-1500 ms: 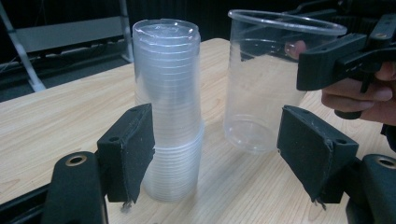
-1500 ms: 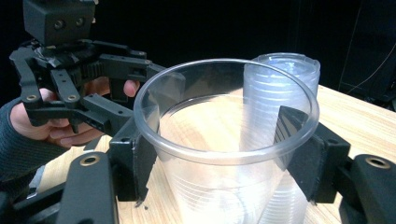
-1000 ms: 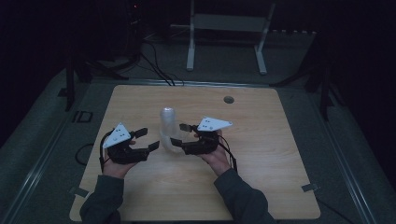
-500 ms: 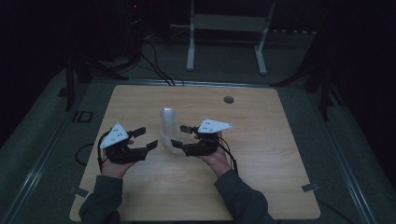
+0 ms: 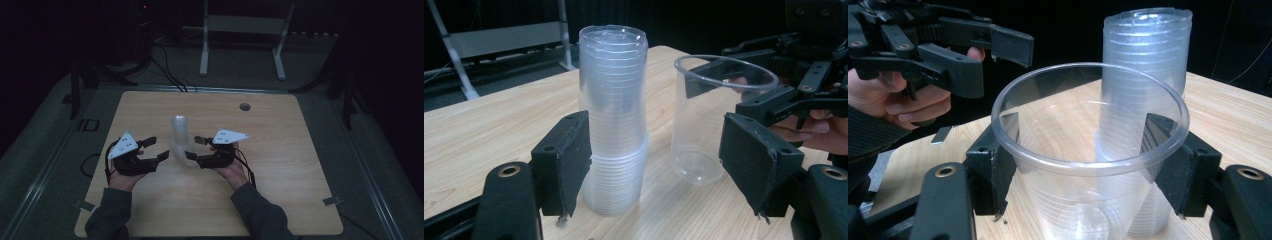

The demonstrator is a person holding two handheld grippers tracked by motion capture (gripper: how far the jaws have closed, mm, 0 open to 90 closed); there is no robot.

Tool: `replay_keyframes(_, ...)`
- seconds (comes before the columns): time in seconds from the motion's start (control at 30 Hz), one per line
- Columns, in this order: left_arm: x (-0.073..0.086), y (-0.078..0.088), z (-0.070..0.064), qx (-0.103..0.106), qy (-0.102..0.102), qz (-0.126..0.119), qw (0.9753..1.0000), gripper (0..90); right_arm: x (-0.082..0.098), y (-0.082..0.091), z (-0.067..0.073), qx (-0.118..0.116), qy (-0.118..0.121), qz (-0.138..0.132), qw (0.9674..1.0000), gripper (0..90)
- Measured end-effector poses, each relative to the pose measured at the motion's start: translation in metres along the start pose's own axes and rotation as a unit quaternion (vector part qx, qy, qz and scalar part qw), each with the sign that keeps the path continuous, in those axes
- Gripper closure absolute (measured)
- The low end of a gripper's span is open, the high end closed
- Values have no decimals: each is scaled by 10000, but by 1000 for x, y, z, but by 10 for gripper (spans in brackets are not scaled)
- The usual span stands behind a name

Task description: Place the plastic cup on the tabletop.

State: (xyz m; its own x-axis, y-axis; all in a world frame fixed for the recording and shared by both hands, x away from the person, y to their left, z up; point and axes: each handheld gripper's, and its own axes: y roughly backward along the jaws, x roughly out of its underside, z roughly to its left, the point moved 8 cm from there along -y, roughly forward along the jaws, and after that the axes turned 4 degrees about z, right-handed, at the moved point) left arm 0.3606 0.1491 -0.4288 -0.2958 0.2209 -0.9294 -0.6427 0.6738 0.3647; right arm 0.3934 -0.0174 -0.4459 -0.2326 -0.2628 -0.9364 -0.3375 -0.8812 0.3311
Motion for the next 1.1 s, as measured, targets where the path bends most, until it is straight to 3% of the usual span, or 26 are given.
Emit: replay_keyframes(1.1,1,0,0,-8,-3,18,10000,293,23,-8,-7,96,-49,213,9997,323)
